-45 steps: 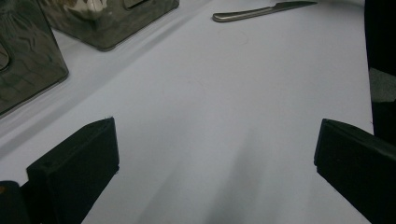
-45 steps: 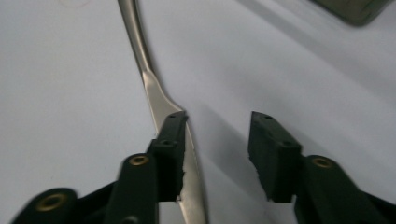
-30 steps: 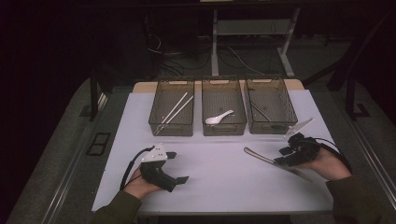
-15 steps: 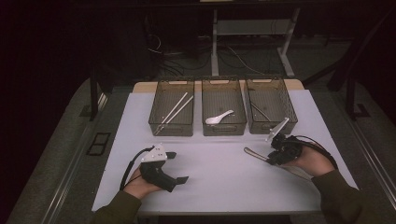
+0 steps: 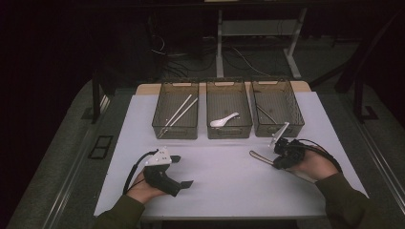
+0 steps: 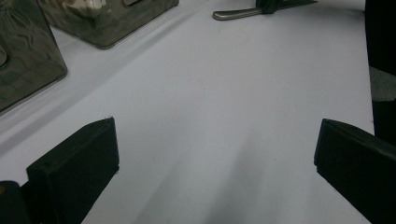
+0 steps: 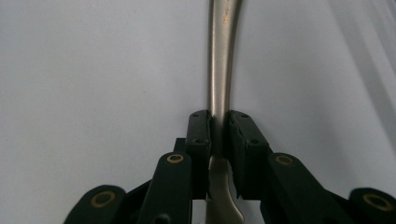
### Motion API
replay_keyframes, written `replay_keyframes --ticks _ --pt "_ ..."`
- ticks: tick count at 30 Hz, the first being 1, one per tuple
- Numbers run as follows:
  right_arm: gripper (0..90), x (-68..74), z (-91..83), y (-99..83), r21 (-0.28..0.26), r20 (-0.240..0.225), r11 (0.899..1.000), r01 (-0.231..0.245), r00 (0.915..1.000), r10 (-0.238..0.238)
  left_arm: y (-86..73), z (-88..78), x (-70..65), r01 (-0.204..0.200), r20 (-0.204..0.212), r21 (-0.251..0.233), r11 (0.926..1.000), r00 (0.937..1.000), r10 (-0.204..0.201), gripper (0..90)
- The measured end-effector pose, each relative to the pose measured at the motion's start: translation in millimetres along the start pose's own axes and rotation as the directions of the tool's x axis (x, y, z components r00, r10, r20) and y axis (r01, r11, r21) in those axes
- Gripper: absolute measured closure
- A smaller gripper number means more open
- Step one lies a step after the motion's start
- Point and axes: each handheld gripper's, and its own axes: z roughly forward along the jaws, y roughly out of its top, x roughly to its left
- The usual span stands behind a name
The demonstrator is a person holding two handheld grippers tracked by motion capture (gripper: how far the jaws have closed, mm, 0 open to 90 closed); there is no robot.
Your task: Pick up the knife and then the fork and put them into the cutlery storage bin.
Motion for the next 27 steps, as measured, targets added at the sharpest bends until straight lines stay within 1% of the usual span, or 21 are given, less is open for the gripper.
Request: replay_keyframes --ticks 3,8,9,10,11,13,16,19,21,22,25,27 --pt "78.7 -0.5 0.1 0.2 0.0 -0.002 1.0 -0.004 1.0 0.004 -0.2 0.0 0.0 0.002 0.001 0.001 1.0 1.0 -0.002 0.0" --pt "79.3 -0.3 0.1 1.0 0.007 -0.003 1.0 -0.027 0.9996 0.027 -0.1 -0.1 0.1 0.002 0.0 -0.001 1.0 1.0 -0.002 0.0" --pt "79.3 -1.0 0.1 1.0 0.006 -0.004 1.0 -0.024 0.9997 0.024 -0.1 -0.2 0.1 0.002 -0.001 0.0 1.0 1.0 -0.002 0.0" --pt "79.3 -1.3 -0.1 0.8 0.004 -0.011 0.999 -0.038 0.9992 0.038 -0.1 -0.2 0.1 0.002 -0.001 -0.001 1.0 1.0 -0.002 0.0" --pt "79.3 -2.7 0.1 0.2 -0.001 -0.01 0.999 -0.035 0.9993 0.035 -0.1 -0.3 0.1 0.002 0.0 -0.002 1.0 1.0 -0.002 0.0" --pt "79.4 -4.1 -0.5 -1.0 -0.009 -0.027 0.998 -0.058 0.998 0.058 -0.1 -0.5 0.3 0.002 -0.001 -0.002 1.0 1.0 -0.002 0.0" --pt "79.4 -5.0 -1.3 -1.9 -0.007 -0.035 0.997 -0.073 0.9967 0.073 -0.1 -0.6 0.6 0.002 0.0 -0.001 1.0 1.0 -0.002 0.0" --pt "79.4 -6.0 -1.9 -2.8 -0.007 -0.034 0.997 -0.074 0.9967 0.074 -0.2 -0.7 0.5 0.003 0.0 -0.001 1.0 1.0 -0.003 0.0" --pt "79.4 -7.2 -2.8 -4.1 -0.012 -0.041 0.997 -0.082 0.9959 0.081 -0.1 -0.9 0.4 0.002 0.0 -0.004 1.0 1.0 -0.002 0.0" --pt "79.4 -7.6 -3.8 -4.7 -0.015 -0.038 0.997 -0.078 0.9963 0.078 -0.1 -0.9 0.5 0.002 -0.001 -0.004 1.0 1.0 -0.002 0.0" --pt "79.4 -7.6 -7.9 -6.5 -0.025 -0.037 0.995 -0.092 0.9952 0.091 0.0 -0.9 0.5 0.003 -0.001 -0.004 1.0 1.0 -0.003 0.0" --pt "79.4 -8.4 -11.6 -8.3 -0.045 -0.04 0.995 -0.091 0.9952 0.089 0.0 -1.0 0.4 0.001 -0.001 -0.003 1.0 1.0 -0.001 0.0"
